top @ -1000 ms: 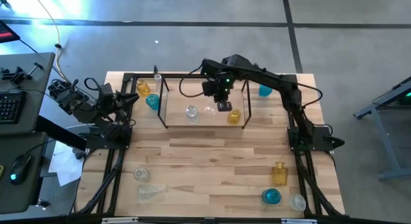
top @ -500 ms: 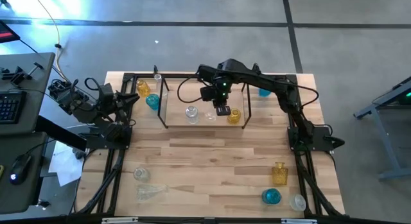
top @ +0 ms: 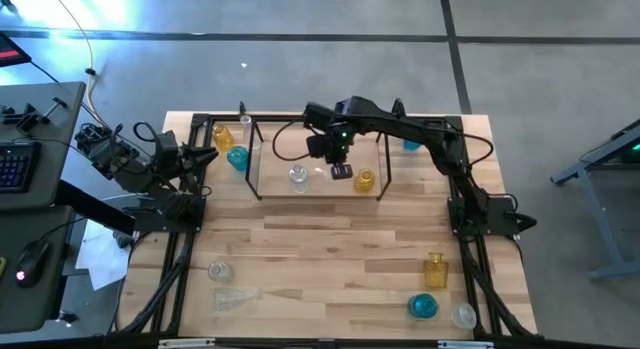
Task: Sort vases onto shelf
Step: Put the transparent vase on the shelf aligned with the other transparent vase
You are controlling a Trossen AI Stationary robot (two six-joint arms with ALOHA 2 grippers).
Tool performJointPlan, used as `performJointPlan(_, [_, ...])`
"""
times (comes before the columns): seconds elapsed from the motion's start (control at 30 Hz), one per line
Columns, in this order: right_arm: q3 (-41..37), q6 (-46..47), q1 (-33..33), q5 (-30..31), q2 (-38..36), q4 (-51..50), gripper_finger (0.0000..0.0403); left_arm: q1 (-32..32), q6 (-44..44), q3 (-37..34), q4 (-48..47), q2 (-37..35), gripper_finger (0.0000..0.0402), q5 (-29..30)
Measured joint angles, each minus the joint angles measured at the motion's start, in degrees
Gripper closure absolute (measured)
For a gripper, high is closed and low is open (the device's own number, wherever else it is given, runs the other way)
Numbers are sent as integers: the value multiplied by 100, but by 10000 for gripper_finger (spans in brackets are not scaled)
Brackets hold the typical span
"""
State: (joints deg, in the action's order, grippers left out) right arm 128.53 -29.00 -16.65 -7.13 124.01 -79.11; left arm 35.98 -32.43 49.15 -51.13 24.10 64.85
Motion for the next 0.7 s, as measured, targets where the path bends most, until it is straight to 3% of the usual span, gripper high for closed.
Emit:
performJointPlan(0.43, [37, -296, -377, 75, -2, 96, 402, 1, -8, 0, 1, 0, 346, 1])
performJointPlan(0.7, [572, -494, -365, 310, -179, 359, 402, 1, 1, 0, 6, 0, 346, 40])
